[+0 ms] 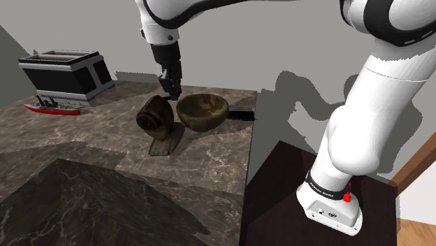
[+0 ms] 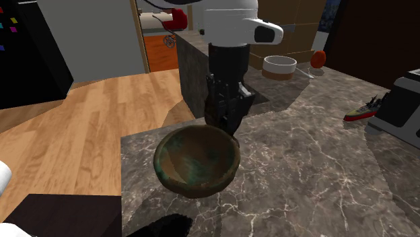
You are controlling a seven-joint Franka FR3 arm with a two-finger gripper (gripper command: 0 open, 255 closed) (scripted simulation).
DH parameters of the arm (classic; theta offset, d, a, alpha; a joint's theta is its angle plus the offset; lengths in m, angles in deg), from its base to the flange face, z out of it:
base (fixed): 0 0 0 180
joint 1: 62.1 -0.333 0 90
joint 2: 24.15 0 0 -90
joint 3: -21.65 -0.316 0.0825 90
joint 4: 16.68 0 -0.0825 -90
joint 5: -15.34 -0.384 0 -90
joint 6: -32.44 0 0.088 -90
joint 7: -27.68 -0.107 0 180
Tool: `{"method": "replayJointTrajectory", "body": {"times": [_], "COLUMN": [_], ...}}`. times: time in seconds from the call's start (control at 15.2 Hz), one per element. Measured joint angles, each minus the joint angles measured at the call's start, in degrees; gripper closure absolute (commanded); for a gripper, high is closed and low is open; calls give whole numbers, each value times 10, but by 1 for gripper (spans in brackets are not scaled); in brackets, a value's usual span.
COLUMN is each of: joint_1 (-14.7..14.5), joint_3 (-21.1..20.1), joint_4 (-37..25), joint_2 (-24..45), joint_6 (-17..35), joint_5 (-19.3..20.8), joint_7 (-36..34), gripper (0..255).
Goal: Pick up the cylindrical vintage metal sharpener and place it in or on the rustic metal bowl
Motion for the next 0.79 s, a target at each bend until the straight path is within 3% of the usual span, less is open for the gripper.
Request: {"method": "replayJointTrajectory", "body": {"times": [0.79], "joint_1": [0], "joint_3": [-1], "joint_4": [-116], "joint_2": [19], "joint_6": [-97], "joint_5": [4], "joint_7": [3], "gripper": [255]}}
